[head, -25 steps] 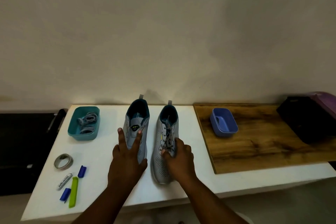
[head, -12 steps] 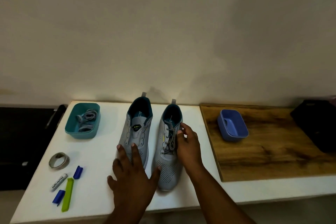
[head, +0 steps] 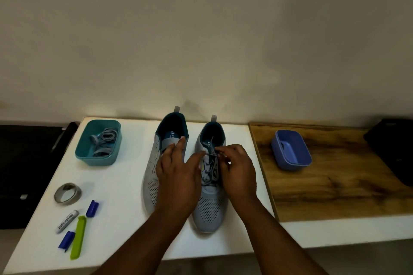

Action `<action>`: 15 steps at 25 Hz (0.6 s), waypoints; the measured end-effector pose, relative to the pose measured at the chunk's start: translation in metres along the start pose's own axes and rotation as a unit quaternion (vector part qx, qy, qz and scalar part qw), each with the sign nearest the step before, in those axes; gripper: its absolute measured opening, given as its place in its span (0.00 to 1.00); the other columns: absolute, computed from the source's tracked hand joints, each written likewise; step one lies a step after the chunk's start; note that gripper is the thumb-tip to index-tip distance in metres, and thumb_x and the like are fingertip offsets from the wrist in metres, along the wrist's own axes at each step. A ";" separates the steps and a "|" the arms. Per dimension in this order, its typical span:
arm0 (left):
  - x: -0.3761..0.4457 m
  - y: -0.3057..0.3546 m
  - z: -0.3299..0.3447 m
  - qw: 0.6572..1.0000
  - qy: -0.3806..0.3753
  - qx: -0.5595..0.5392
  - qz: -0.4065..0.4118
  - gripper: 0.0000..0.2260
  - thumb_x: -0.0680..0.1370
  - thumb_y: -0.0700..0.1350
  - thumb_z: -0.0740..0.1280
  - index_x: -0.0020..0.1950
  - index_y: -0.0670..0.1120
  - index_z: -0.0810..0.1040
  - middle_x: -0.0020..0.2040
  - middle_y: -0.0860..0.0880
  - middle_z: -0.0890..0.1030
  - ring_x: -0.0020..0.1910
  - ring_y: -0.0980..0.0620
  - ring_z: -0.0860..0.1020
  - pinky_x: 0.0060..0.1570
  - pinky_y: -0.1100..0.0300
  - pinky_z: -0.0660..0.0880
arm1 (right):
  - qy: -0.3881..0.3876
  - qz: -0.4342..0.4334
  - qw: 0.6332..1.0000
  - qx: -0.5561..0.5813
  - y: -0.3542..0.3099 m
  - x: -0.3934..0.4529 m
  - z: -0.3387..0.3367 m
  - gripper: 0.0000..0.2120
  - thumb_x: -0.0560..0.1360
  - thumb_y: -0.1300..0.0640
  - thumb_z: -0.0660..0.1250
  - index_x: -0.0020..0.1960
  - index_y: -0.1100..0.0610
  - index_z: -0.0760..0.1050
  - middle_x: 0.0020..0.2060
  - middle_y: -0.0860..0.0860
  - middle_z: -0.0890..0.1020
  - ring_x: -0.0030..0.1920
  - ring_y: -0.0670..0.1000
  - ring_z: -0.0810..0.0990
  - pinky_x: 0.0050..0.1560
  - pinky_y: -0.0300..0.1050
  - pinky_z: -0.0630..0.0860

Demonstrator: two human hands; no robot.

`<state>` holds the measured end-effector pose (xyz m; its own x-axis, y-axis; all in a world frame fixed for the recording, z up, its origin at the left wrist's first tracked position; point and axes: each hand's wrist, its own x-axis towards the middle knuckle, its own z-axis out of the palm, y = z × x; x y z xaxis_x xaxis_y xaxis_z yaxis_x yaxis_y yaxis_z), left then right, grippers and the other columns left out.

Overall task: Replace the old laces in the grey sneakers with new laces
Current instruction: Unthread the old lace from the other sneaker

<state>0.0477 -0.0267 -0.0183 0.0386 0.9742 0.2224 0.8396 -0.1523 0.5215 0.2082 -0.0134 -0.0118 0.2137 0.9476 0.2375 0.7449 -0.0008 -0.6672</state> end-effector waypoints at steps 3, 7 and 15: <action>0.009 0.011 0.004 0.999 0.029 -0.005 0.040 0.15 0.81 0.47 0.66 0.67 0.57 0.77 0.77 0.47 0.67 0.76 0.42 0.62 0.71 0.38 0.65 | -0.001 0.000 1.000 -0.023 -0.003 0.001 -0.001 0.06 0.82 0.56 0.64 0.55 0.46 0.76 0.50 0.35 0.72 0.48 0.41 0.78 0.44 0.29 0.72; 0.021 0.023 0.019 0.998 0.018 -0.004 0.056 0.14 0.81 0.50 0.65 0.66 0.55 0.77 0.74 0.49 0.70 0.75 0.44 0.63 0.72 0.42 0.65 | -0.009 -0.020 0.999 -0.041 -0.010 0.012 -0.008 0.04 0.83 0.52 0.62 0.56 0.48 0.72 0.49 0.36 0.75 0.46 0.42 0.78 0.40 0.27 0.69; 0.020 0.007 0.031 0.998 0.006 -0.022 0.057 0.17 0.81 0.53 0.63 0.70 0.54 0.72 0.70 0.51 0.72 0.72 0.47 0.66 0.71 0.45 0.64 | 0.072 0.073 0.946 0.306 -0.043 0.033 -0.032 0.11 0.82 0.62 0.66 0.48 0.46 0.80 0.41 0.53 0.85 0.39 0.51 0.85 0.47 0.57 0.85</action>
<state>0.0711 -0.0033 -0.0354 0.1252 0.9482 0.2919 0.8057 -0.2689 0.5277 0.2033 0.0078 0.0477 0.4036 0.8979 0.1760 0.2040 0.0992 -0.9739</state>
